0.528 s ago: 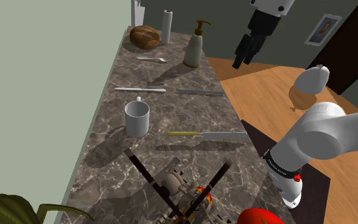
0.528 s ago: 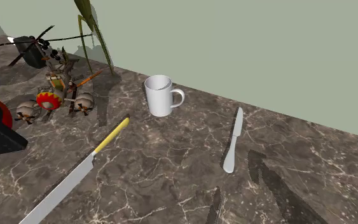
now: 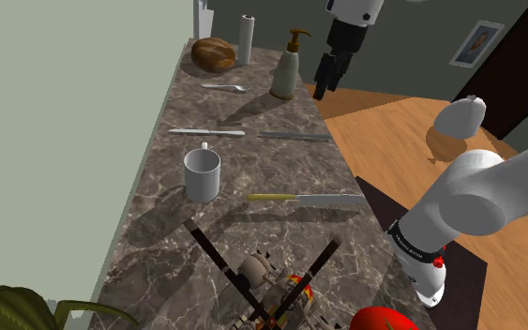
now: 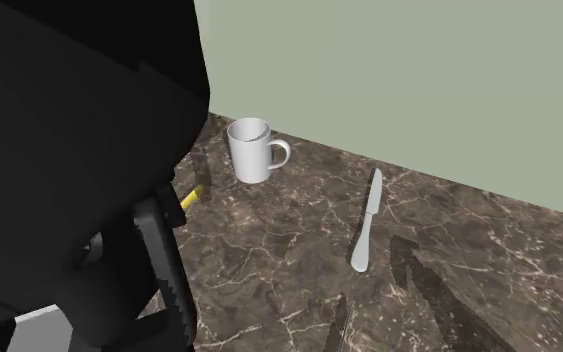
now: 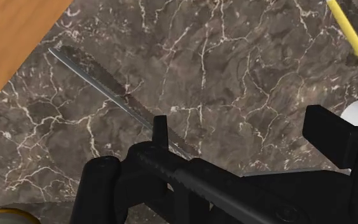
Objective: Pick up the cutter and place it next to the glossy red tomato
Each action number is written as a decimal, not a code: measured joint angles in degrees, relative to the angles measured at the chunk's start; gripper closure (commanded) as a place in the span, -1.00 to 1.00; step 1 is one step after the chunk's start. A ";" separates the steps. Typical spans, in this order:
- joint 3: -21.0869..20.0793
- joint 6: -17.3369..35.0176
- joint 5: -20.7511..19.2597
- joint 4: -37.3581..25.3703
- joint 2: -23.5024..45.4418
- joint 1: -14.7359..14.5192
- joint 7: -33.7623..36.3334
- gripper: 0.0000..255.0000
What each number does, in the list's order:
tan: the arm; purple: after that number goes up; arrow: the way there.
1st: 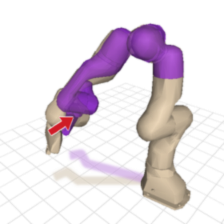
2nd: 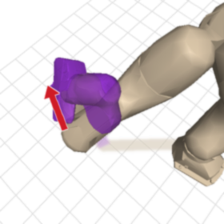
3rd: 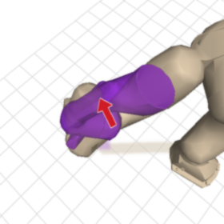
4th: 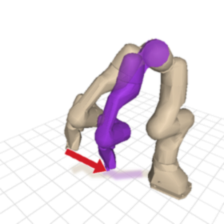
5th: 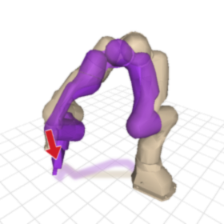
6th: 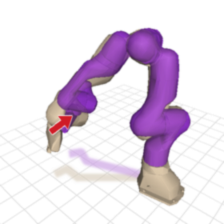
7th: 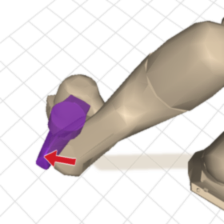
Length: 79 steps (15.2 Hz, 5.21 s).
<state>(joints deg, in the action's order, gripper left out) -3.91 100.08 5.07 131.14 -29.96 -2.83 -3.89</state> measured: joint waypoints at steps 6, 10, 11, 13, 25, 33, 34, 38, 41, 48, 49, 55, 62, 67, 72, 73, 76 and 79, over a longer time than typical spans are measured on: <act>-1.22 4.01 -1.96 -8.57 14.90 -1.59 -5.36 -1.00; -2.19 4.98 -3.78 -16.05 24.88 -2.50 -8.60 -1.00; -2.49 5.01 -4.26 -17.95 27.21 -2.78 -9.28 -1.00; -3.15 4.77 -5.27 -21.73 31.52 -3.42 -10.51 -1.00; -6.02 -1.94 -13.37 -55.01 62.91 -9.62 -17.97 -1.00; -6.20 -0.04 -14.90 -57.54 68.31 -10.92 -19.33 -1.00; -6.21 0.97 -14.92 -56.32 68.11 -10.86 -19.19 -1.00; -6.17 1.80 -14.97 -55.59 68.18 -10.75 -19.20 -1.00; -6.17 1.88 -14.97 -55.50 68.16 -10.73 -19.21 -1.00; -6.09 2.14 -15.03 -55.36 67.66 -10.51 -19.32 1.00; -6.10 2.20 -15.01 -55.22 67.58 -10.50 -19.34 1.00; -6.23 0.58 -14.87 -56.24 67.52 -10.72 -19.33 1.00; -6.38 -3.98 -14.60 -59.77 66.50 -10.92 -19.76 1.00; -6.43 -7.60 -14.50 -63.24 66.32 -11.16 -20.07 1.00; -6.45 -11.31 -14.43 -66.82 66.13 -11.37 -20.45 1.00; -6.45 -12.24 -14.45 -67.99 66.37 -11.51 -20.48 1.00; -6.40 -14.73 -14.48 -70.87 66.73 -11.68 -20.80 1.00; -6.42 -16.83 -14.44 -72.60 66.35 -11.77 -21.01 1.00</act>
<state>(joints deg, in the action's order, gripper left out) -10.33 83.25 -9.37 58.54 36.39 -14.60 -24.89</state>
